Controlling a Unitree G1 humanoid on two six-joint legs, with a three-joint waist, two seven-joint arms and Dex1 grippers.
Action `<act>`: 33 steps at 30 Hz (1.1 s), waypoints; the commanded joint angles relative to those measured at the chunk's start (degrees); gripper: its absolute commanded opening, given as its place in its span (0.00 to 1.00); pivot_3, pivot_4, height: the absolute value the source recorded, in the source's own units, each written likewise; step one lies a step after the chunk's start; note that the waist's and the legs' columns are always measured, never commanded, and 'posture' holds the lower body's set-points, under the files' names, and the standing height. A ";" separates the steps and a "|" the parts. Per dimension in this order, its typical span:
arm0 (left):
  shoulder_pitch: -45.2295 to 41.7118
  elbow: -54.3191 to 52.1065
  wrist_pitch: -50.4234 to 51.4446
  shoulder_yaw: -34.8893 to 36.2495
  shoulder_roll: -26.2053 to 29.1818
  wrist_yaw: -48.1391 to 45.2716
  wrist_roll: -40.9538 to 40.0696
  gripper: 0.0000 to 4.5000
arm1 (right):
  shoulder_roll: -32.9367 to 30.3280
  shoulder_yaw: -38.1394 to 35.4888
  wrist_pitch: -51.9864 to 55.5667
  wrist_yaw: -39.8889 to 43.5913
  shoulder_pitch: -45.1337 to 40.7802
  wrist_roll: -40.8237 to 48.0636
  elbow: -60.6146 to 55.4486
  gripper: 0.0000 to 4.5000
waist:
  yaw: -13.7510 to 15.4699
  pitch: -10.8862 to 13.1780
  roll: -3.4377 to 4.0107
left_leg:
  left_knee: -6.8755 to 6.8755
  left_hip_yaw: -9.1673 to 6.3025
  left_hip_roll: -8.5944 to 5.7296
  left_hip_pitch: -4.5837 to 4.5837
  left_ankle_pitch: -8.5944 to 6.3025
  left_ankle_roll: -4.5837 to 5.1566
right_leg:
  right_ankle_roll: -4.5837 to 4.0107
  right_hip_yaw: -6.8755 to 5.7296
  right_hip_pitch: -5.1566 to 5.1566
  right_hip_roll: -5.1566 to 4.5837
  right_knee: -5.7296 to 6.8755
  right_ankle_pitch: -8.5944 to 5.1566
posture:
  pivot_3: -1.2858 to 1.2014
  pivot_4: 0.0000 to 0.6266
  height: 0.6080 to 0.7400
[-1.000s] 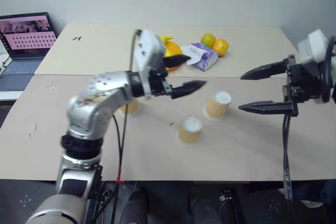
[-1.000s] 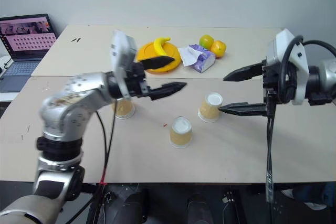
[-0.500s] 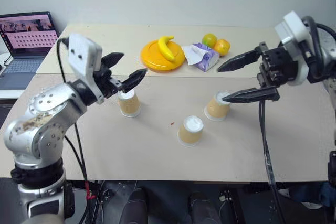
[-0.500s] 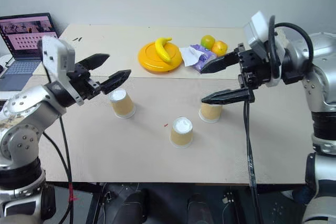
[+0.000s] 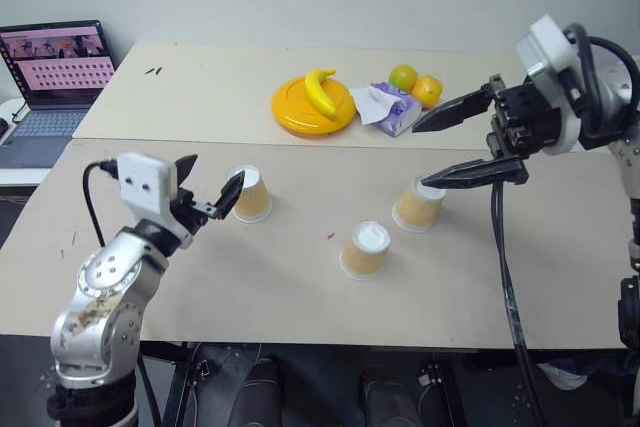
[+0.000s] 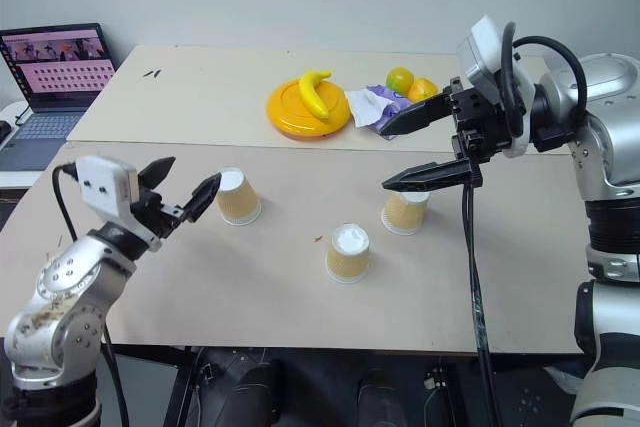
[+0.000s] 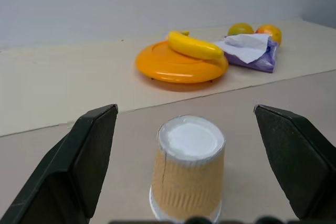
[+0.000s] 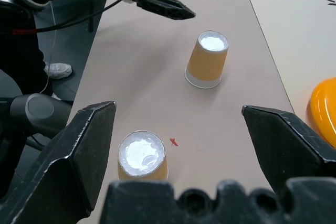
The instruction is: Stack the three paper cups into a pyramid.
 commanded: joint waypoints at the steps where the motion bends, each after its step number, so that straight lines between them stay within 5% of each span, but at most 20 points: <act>1: 0.29 2.05 -5.49 -1.07 -1.17 -0.50 1.80 0.98 | -1.66 -3.23 0.82 2.17 0.36 1.98 -2.80 1.00 | 0.18 0.00 0.00 | 0.01 0.00 0.00 0.00 0.00 0.00 | 0.00 0.00 0.01 0.00 -0.01 0.00 | 0.52 0.24 0.94; 33: -12.31 30.15 -24.20 -9.49 -6.80 -7.64 6.99 0.98 | -10.55 -13.55 11.42 -6.53 8.22 8.26 -16.09 1.00 | 0.01 -0.01 0.00 | 0.00 0.01 -0.01 -0.01 0.00 0.00 | 0.01 0.01 0.00 -0.01 -0.02 0.00 | 0.52 0.24 0.94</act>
